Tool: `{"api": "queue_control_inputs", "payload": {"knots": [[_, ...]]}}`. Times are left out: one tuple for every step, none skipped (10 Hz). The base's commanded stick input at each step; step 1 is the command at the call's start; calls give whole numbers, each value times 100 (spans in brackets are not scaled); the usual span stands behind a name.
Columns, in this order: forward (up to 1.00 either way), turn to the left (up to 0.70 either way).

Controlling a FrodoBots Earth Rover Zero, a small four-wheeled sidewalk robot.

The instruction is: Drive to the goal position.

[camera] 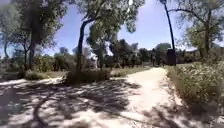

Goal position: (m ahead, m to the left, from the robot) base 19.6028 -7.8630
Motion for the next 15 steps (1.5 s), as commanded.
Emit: {"api": "queue_control_inputs", "payload": {"knots": [[85, -34], [85, -34], [85, -34], [85, -34], [85, -34], [85, -34], [85, -34], [85, -34], [85, -34], [85, -34], [85, -34], [85, -34], [85, 0], [85, 0], [85, 0]]}}
